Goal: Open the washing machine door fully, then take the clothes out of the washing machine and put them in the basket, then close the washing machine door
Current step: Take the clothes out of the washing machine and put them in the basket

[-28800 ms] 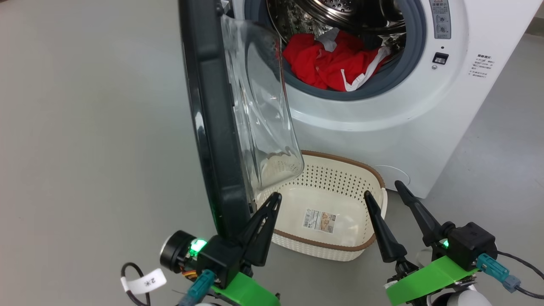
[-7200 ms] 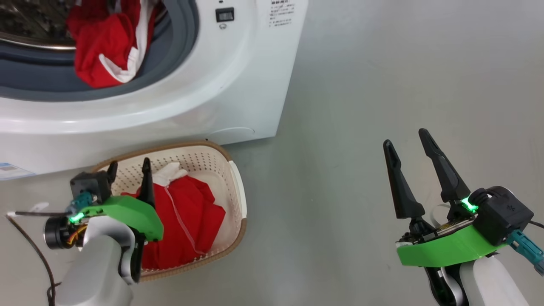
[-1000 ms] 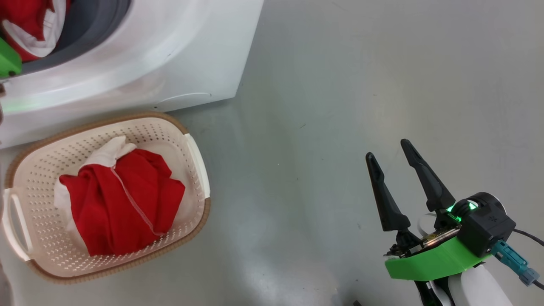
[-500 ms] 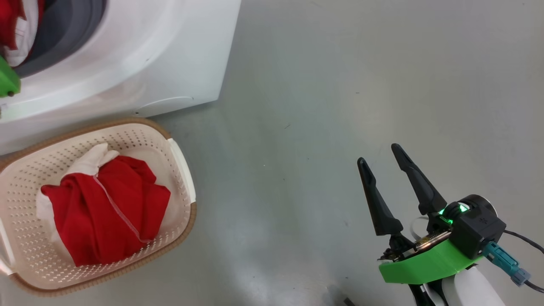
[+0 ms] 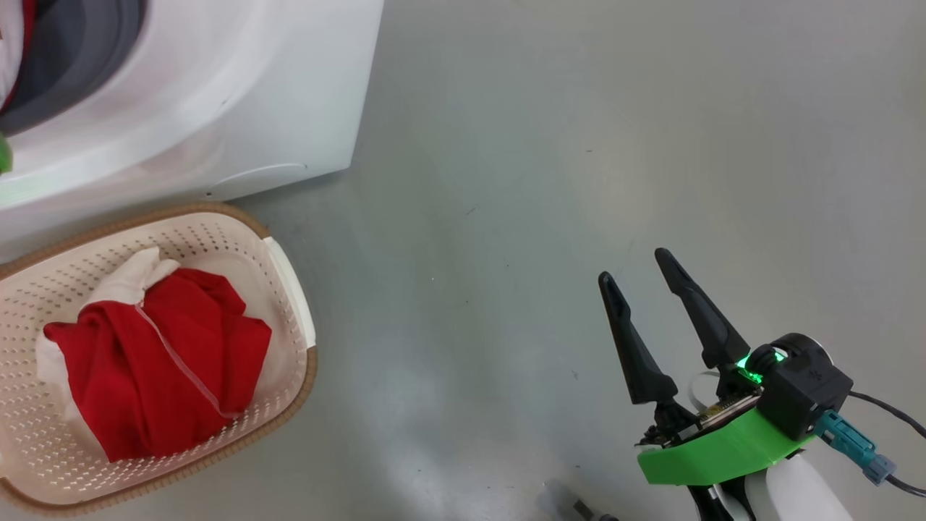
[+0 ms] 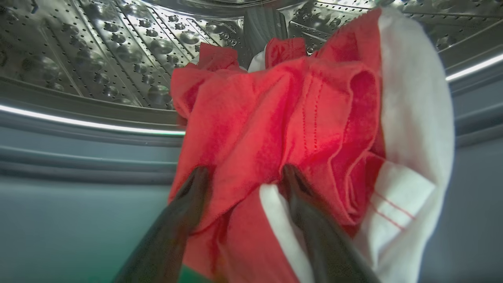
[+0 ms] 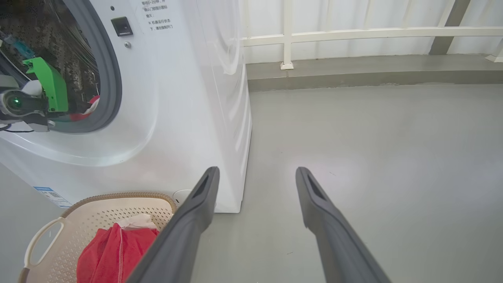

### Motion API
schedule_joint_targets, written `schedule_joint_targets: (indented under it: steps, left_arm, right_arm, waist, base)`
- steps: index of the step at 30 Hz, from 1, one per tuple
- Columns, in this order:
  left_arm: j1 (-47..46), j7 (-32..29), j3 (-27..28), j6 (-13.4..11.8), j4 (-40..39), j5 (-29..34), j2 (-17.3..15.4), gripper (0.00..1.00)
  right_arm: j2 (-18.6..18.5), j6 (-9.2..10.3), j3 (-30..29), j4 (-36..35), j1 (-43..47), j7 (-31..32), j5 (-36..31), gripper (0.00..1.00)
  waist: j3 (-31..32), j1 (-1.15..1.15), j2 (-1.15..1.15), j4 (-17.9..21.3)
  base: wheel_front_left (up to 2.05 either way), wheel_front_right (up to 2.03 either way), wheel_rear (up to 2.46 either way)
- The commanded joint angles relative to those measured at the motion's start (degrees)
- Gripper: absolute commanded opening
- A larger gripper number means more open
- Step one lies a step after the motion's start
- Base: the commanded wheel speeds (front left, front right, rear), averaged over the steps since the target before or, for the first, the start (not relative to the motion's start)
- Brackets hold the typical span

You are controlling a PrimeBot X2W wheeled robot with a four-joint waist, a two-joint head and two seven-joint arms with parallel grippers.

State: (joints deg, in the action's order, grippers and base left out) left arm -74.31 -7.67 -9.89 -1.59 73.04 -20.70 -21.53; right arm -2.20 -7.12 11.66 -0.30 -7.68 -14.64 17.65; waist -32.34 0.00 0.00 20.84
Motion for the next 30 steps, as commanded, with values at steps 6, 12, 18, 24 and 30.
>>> schedule_joint_targets:
  steps: [6,12,18,24,30]
  left_arm:
    - [-1.1,-1.4,-1.1,0.1,-0.3,1.0,-3.1,0.00]
    - [-1.2,-0.1,-1.6,0.8,-0.6,0.8,-2.5,0.00]
    - [-2.1,2.9,-2.3,1.7,-1.9,0.9,-2.4,0.00]
    - [-2.5,6.8,-2.5,1.7,-3.4,0.5,-2.1,0.00]
    - [-2.1,10.5,-2.4,2.1,-5.2,-0.1,-1.9,0.00]
  right_arm:
    - [-0.7,-0.36,0.9,-1.2,-1.3,-0.4,0.5,1.00]
    - [-0.7,-0.36,0.7,-1.1,-1.5,-0.4,0.5,1.00]
    - [-0.7,-0.36,0.8,-0.9,-2.0,-0.4,0.5,1.00]
    - [-0.7,-0.36,0.6,-0.8,-2.2,-0.4,0.6,1.00]
    - [-0.7,-0.36,-0.1,-0.7,-2.2,-0.4,0.2,1.00]
  waist:
    - [-0.7,0.00,0.00,0.0]
    - [-0.8,0.00,0.00,-0.5]
    - [-1.3,0.00,0.00,-1.4]
    - [-1.4,0.00,0.00,-2.5]
    - [-1.3,0.00,0.00,-3.8]
  base:
    - [0.00,0.00,0.00]
    - [0.00,0.00,0.00]
    - [0.00,0.00,0.00]
    - [0.00,0.00,0.00]
    - [0.00,0.00,0.00]
